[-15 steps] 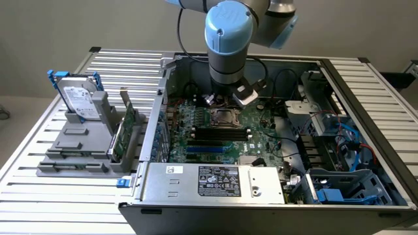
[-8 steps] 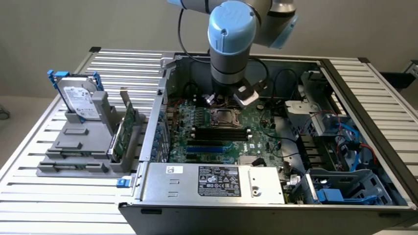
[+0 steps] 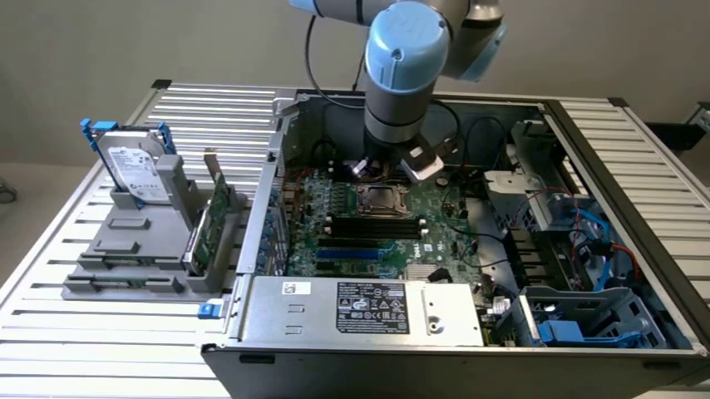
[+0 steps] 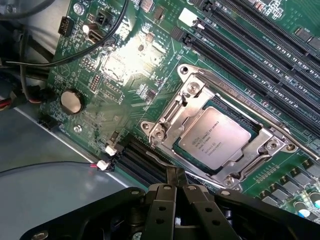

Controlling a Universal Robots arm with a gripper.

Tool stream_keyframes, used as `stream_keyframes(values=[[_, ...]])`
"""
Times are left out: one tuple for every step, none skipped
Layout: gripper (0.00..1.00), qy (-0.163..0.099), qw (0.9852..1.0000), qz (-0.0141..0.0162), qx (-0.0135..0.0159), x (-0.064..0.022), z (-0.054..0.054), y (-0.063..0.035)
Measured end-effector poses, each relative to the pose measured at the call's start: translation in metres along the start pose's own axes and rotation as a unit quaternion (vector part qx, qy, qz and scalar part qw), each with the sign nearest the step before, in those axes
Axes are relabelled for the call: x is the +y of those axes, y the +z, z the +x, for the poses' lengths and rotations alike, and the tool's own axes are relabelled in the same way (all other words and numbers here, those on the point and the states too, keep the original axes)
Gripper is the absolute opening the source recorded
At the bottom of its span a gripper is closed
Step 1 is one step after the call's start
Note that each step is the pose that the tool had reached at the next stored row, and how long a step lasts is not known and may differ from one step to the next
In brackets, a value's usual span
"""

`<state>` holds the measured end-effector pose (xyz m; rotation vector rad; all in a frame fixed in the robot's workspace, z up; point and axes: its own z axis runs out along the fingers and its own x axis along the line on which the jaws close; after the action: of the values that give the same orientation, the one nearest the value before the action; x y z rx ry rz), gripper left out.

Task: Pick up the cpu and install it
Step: 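Install the first cpu locking lever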

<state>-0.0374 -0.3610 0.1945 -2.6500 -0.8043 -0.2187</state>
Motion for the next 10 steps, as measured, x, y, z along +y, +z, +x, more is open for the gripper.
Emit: stream_keyframes(values=[[0.11, 0.0, 1.0, 0.0004, -0.0004, 0.0005, 0.0008, 0.0001], [0.11, 0.0, 1.0, 0.0007, -0.0007, 0.0009, 0.0014, 0.0002], [0.11, 0.001, 1.0, 0.0008, -0.001, 0.0011, 0.0016, 0.0002], [0.11, 0.001, 1.0, 0.0009, -0.0011, 0.0011, 0.0017, 0.0002], [0.11, 0.001, 1.0, 0.0009, -0.0011, 0.0011, 0.0017, 0.0002], [0.11, 0.001, 1.0, 0.0009, -0.0012, 0.0011, 0.0017, 0.0002], [0.11, 0.001, 1.0, 0.001, -0.0012, 0.0011, 0.0017, 0.0002], [0.11, 0.001, 1.0, 0.001, -0.0012, 0.0011, 0.0017, 0.0002], [0.11, 0.001, 1.0, 0.001, -0.0012, 0.0011, 0.0017, 0.0002], [0.11, 0.001, 1.0, 0.001, -0.0012, 0.0011, 0.0017, 0.0002]])
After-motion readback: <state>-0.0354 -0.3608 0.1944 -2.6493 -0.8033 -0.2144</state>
